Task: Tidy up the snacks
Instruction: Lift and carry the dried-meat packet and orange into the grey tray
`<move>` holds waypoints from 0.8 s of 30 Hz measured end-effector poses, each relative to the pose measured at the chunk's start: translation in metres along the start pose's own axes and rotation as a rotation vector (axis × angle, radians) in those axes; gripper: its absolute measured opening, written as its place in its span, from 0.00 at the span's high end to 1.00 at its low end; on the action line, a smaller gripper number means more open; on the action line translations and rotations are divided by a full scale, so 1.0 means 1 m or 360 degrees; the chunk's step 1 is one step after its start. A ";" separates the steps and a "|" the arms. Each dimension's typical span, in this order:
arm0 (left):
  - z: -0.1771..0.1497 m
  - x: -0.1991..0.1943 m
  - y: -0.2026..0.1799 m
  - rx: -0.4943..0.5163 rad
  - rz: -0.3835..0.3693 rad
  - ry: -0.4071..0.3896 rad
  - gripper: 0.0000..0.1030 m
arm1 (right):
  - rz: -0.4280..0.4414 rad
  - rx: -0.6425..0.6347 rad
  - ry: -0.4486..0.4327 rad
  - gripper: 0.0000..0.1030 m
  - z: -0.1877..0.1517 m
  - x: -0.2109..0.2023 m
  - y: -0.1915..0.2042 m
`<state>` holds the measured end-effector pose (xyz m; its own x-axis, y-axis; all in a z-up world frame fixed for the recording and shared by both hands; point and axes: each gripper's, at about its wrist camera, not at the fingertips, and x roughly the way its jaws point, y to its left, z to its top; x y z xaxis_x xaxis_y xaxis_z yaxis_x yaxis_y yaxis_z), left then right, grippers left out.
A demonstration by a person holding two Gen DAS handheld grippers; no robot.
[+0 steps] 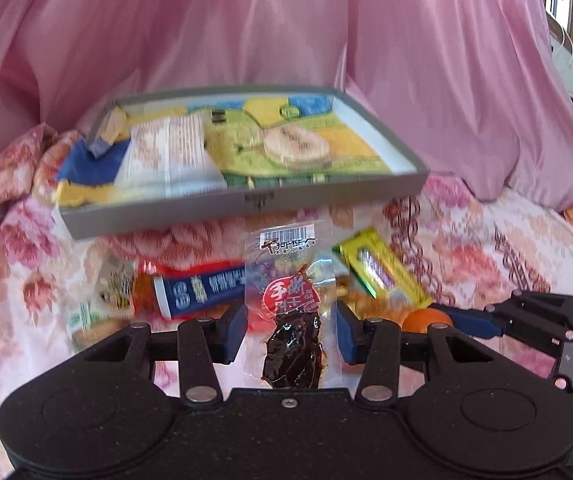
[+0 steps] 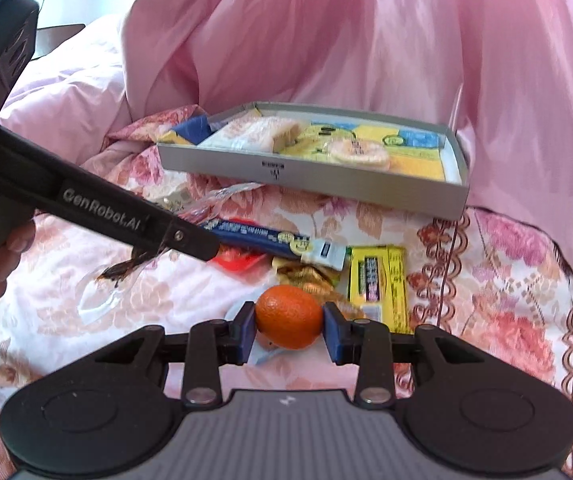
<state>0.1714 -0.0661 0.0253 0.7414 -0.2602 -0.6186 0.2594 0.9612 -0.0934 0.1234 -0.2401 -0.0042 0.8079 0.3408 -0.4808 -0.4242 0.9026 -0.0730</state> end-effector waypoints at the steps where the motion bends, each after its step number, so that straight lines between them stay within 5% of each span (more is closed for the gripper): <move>1: 0.004 0.000 0.001 -0.0004 0.0000 -0.0012 0.54 | 0.0001 0.0000 -0.0008 0.62 0.003 0.000 -0.001; 24: 0.129 0.068 0.034 -0.0108 0.0105 -0.0244 0.53 | -0.0137 -0.0030 -0.0204 0.62 0.103 0.059 -0.053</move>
<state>0.3104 -0.0624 0.0808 0.8424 -0.2024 -0.4995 0.1686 0.9793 -0.1124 0.2355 -0.2410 0.0615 0.8867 0.2940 -0.3568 -0.3576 0.9253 -0.1262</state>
